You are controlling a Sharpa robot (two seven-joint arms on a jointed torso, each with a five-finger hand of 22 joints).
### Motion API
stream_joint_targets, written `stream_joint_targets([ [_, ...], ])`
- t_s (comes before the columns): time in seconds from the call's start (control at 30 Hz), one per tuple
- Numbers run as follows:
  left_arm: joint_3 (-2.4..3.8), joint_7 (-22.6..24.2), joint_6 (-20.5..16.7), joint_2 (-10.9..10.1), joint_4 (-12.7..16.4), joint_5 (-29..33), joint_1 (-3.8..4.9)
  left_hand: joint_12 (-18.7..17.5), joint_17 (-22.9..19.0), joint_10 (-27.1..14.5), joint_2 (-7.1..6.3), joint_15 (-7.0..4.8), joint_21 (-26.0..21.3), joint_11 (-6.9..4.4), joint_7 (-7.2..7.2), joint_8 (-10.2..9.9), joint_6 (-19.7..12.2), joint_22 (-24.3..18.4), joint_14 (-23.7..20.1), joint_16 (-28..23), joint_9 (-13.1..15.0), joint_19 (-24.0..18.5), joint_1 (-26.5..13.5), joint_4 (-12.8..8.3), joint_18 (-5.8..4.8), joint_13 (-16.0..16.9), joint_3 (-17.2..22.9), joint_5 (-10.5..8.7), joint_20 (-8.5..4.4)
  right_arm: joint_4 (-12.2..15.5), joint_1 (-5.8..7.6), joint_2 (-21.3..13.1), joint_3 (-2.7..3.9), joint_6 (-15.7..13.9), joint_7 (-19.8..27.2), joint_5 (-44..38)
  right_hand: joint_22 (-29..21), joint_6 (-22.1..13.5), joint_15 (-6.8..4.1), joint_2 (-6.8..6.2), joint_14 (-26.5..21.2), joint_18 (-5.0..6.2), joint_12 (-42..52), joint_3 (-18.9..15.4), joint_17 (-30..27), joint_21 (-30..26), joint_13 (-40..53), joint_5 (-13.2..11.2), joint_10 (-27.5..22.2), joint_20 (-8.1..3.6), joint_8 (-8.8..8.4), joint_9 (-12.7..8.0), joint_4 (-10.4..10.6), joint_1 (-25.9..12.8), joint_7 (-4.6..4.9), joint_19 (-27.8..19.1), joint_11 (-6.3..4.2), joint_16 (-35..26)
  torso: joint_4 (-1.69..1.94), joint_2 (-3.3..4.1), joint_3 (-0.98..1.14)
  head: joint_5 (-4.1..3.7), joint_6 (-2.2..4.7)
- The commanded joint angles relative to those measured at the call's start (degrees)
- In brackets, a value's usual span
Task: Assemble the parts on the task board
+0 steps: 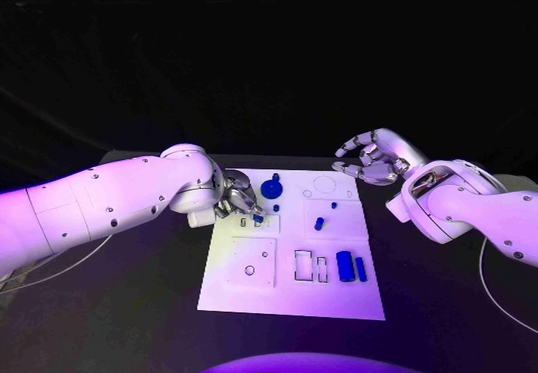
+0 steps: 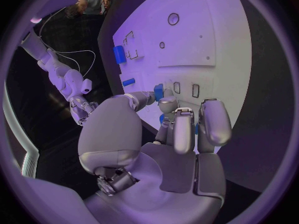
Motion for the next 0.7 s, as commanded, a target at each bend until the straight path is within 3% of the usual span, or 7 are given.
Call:
stream_joint_targets([
  [0.03, -0.05, 1.3, -5.9, -0.3, 0.9, -2.7, -0.49, 0.5, 8.3, 0.7, -0.12, -0.45, 0.3, -0.08, -0.80, 0.2, 1.3, 0.1, 4.3, 0.3, 0.4, 0.2, -0.6, -11.1, -0.80, 0.5, 10.8, 0.78, -0.37, 0.1, -0.06, -0.1, 0.00, 0.4, 0.3, -0.1, 13.6, -0.3, -0.51, -0.23, 5.2, 0.16, -0.3, 0.2, 11.8, -0.3, 7.8, 0.2, 0.0, -0.48, 0.22, 0.0, 0.1, -0.5, -0.02, 4.9, -0.29, -0.3, 0.04, -0.02, -0.02, 0.11, -0.05],
  [0.3, -0.14, 1.4, -8.7, -0.5, 2.0, -7.8, -2.01, 0.9, 8.7, 1.2, -0.39, -0.61, 0.6, -0.26, -0.98, 0.4, 1.7, 0.8, 4.5, 0.6, 0.6, 0.4, -0.6, -11.5, -0.90, 1.0, 11.1, 1.48, -0.46, 0.1, -0.20, -0.2, 0.00, 0.2, 0.5, -0.1, 13.6, -0.3, -0.51, -0.23, 5.2, 0.16, -0.3, 0.2, 11.8, -0.3, 7.8, 0.2, 0.0, -0.48, 0.22, 0.0, 0.1, -0.5, -0.02, 4.9, -0.29, -0.3, -0.16, 0.01, -0.12, 0.28, -0.01],
  [0.7, -0.19, 0.8, -6.4, -0.2, 2.1, -12.6, -2.84, 2.1, 9.2, 2.4, -0.63, -0.78, 0.9, -0.47, -1.22, 0.6, 2.3, 1.3, 4.6, 1.0, 1.0, 0.5, -1.2, -11.5, -0.98, 2.4, 11.3, 2.58, -0.65, 0.0, -0.33, -0.2, -0.01, 0.2, 0.6, 0.0, 13.6, -0.3, -0.51, -0.23, 5.2, 0.16, -0.3, 0.2, 11.8, -0.3, 7.8, 0.2, 0.0, -0.48, 0.22, 0.0, 0.1, -0.5, -0.02, 4.9, -0.29, -0.3, -0.19, 0.10, -0.07, 0.34, -0.17],
])
